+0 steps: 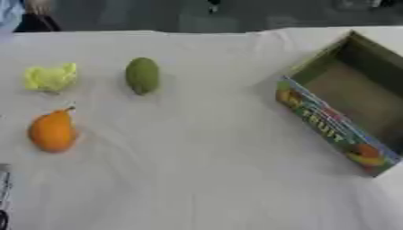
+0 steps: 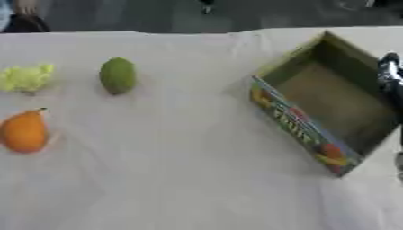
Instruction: Pick up the objects with one hand, pass them to the other hand, and then place them into the box on the other side of the table.
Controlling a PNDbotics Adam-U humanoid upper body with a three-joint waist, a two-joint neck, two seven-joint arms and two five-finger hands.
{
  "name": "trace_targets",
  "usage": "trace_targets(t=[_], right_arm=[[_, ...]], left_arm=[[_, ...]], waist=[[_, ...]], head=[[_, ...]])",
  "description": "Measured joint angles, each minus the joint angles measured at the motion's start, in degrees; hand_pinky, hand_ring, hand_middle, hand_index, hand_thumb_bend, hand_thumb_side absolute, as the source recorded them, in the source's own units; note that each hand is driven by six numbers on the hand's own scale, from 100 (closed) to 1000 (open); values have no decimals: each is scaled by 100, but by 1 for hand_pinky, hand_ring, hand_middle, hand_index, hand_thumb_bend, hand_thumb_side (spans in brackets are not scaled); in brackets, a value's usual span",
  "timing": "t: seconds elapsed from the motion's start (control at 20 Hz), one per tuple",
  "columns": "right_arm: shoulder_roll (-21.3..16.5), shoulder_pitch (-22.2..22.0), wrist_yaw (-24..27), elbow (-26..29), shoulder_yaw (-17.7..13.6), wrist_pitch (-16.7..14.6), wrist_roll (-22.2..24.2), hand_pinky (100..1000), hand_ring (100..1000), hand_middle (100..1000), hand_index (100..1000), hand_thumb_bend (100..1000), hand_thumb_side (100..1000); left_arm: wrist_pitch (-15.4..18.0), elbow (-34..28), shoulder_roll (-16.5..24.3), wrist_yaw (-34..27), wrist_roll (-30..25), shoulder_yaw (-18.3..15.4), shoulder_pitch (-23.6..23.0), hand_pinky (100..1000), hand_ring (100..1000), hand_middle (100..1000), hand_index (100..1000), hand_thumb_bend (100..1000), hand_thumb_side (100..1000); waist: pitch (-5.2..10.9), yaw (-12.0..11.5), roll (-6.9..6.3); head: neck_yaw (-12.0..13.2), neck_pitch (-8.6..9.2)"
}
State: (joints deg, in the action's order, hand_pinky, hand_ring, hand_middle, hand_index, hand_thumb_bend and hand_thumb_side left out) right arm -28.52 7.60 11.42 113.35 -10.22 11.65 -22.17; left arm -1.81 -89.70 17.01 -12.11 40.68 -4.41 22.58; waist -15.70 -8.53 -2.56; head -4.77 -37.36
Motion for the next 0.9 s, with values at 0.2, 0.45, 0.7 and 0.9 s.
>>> trace_targets(t=[0.2, 0.45, 0.7, 0.9], right_arm=[[0, 0, 0, 0, -15, 5, -17, 1000, 884, 1000, 1000, 100, 525], [0, 0, 0, 0, -27, 7, -34, 1000, 884, 1000, 1000, 100, 529], [0, 0, 0, 0, -29, 2, -40, 1000, 884, 1000, 1000, 100, 525], [0, -1, 0, 0, -33, -10, -52, 1000, 884, 1000, 1000, 100, 525]], left_arm=[[-17, 0, 0, 2, 19, -2, 0, 466, 568, 485, 668, 534, 593], [-33, 0, 0, 4, 35, -8, 0, 467, 569, 485, 668, 532, 596], [-50, 0, 0, 9, 47, -19, 21, 473, 578, 494, 672, 537, 592], [-97, -4, 3, 64, 67, -35, 117, 489, 611, 526, 684, 540, 590]], waist=[[-6, 0, 0], [-15, 0, 0], [-15, 13, 0], [-25, 41, -2]], head=[[-4, 0], [2, -1], [10, -48], [7, -196]])
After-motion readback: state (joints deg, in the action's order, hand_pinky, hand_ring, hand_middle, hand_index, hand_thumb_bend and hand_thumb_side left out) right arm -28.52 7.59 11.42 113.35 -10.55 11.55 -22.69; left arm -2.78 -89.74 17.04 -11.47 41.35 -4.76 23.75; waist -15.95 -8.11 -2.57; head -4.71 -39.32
